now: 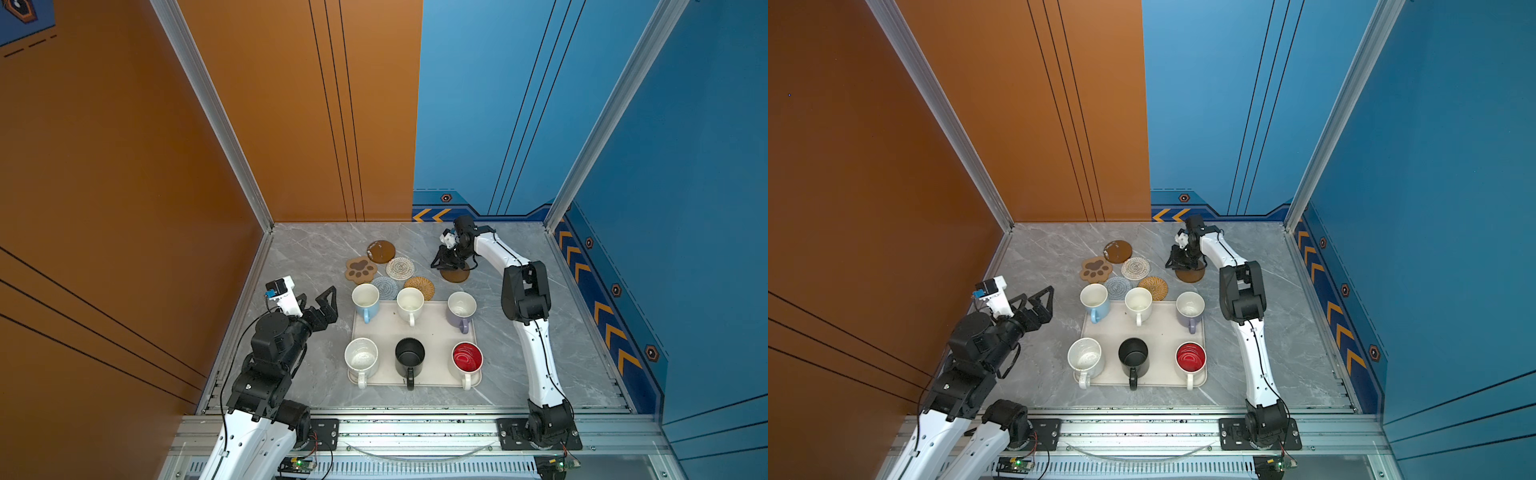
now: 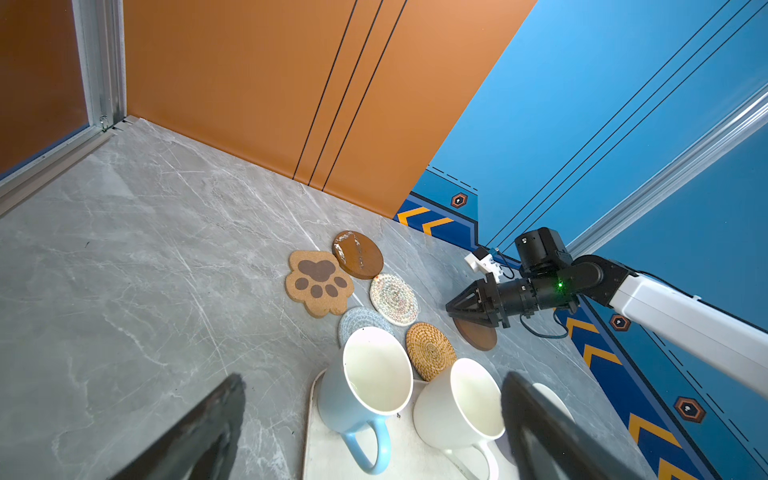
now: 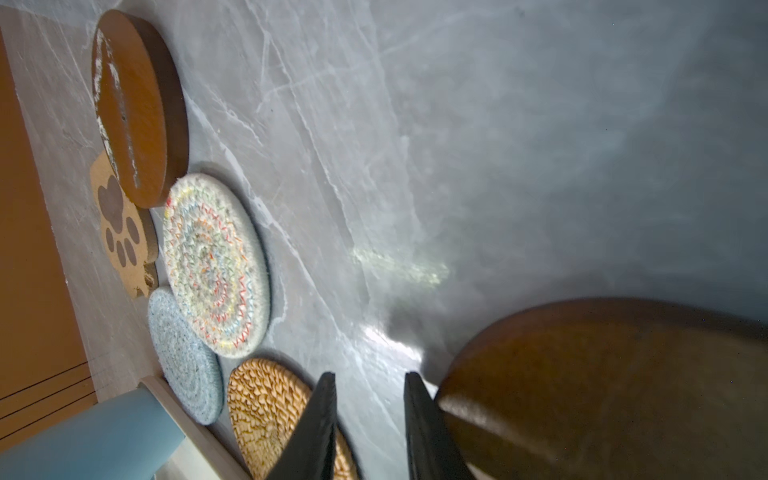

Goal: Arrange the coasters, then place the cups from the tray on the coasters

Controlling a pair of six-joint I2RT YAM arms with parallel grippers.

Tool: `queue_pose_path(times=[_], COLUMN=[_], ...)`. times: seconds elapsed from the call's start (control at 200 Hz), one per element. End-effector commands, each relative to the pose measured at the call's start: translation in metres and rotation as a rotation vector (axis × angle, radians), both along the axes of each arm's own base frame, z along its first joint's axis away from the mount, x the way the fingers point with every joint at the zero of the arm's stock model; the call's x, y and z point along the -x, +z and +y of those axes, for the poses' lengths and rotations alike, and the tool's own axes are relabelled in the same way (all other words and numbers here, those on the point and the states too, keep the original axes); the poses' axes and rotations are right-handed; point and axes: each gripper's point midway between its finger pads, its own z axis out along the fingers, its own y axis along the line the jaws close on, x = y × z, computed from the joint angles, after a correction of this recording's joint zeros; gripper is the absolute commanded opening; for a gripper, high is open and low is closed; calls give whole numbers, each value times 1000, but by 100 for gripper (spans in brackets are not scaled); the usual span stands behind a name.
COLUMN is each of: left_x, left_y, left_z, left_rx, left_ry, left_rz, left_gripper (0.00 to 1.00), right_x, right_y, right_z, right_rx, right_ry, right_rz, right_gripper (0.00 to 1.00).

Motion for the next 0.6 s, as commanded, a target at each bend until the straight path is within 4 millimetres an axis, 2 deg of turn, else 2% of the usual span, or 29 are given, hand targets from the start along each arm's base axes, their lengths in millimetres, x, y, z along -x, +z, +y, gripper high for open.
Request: queue_pose_path(times=[0.0,0.115,0.3,0.501,0.591], left_x=[4,11,27,37,41], left_y=[2,10,17,11,6], left_z=[-6,-12,-16,-19,-19], left_rx=[29,66,99,107,114], left_ry=[-23,-55,-82,-106,-108], left_rz=[-4,-27,-58,-43,-19], left_gripper=[95,94,93,93,92], right_x=[7,11,17,22,17], right_y=[22,28,25,36,40], right_z=[-16,-22,-31,-18,-13], right_rx=[35,49,66,45,40], right_ry=[-1,-4,-6,45,44], right_rz=[-29,-36,-26,-60,-73], right_gripper=[27,27,26,26,26])
